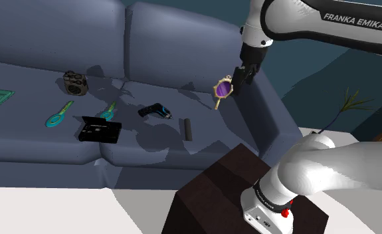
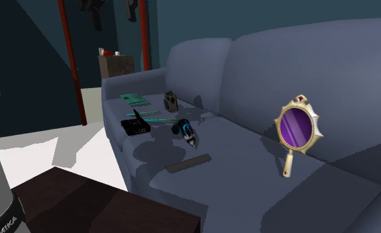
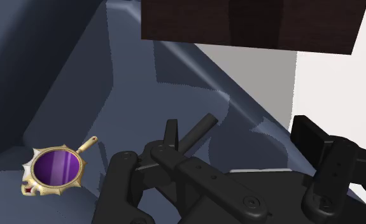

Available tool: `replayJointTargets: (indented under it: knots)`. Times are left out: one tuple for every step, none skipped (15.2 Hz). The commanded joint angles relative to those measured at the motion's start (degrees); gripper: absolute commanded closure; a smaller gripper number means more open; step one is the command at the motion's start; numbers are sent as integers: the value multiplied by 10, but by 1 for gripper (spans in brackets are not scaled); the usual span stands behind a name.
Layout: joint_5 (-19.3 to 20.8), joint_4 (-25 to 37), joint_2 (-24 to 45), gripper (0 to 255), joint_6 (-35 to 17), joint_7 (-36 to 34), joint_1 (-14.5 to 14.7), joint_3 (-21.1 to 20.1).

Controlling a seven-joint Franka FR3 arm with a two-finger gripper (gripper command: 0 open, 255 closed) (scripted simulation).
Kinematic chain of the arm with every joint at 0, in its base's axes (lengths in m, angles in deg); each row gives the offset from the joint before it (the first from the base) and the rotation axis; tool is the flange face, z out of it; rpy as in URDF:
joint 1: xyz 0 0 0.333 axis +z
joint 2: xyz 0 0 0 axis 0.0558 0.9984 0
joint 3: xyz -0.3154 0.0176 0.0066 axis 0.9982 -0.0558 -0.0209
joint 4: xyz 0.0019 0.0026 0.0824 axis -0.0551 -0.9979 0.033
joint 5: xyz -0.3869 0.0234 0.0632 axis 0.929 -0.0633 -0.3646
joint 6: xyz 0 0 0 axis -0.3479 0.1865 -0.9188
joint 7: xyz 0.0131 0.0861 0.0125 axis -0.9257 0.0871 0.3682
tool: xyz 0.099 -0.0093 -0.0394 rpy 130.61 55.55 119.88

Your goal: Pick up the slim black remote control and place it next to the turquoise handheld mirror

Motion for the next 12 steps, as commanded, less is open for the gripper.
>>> replayJointTargets:
  knots:
    - [0,0,0,0,0,0,0,0]
    - [-3,-7,14,0,-18,-10,-4,1]
    - [-6,-14,28,0,-37,-20,-7,1]
    - [-8,-19,43,0,-55,-29,-11,2]
    - [-11,-24,58,0,-73,-39,-14,3]
    - [-14,-28,75,0,-92,-48,-18,4]
    - [-16,-32,92,0,-110,-57,-21,5]
    - [-19,-35,109,0,-128,-66,-24,6]
    - [-21,-37,127,0,-146,-75,-28,7]
    - [-23,-38,146,0,-164,-83,-31,8]
    - [-26,-39,165,0,-182,-91,-34,9]
    - [-28,-39,185,0,-200,-99,-37,11]
